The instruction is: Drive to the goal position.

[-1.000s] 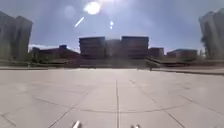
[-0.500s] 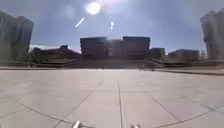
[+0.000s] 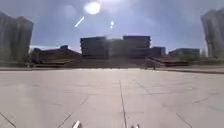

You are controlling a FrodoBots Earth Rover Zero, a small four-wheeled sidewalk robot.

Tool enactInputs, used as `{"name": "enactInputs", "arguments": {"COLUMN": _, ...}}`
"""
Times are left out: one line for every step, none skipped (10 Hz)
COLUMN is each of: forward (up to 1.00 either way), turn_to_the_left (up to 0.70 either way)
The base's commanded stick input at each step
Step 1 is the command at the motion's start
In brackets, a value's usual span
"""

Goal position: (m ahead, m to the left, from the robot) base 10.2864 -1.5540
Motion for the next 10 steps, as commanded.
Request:
{"name": "enactInputs", "arguments": {"forward": 0.85, "turn_to_the_left": 0.0}}
{"name": "enactInputs", "arguments": {"forward": 0.85, "turn_to_the_left": 0.0}}
{"name": "enactInputs", "arguments": {"forward": 0.85, "turn_to_the_left": 0.0}}
{"name": "enactInputs", "arguments": {"forward": 0.85, "turn_to_the_left": 0.0}}
{"name": "enactInputs", "arguments": {"forward": 0.85, "turn_to_the_left": 0.0}}
{"name": "enactInputs", "arguments": {"forward": 0.85, "turn_to_the_left": 0.0}}
{"name": "enactInputs", "arguments": {"forward": 0.85, "turn_to_the_left": 0.0}}
{"name": "enactInputs", "arguments": {"forward": 0.85, "turn_to_the_left": 0.0}}
{"name": "enactInputs", "arguments": {"forward": 0.85, "turn_to_the_left": 0.0}}
{"name": "enactInputs", "arguments": {"forward": 0.85, "turn_to_the_left": 0.0}}
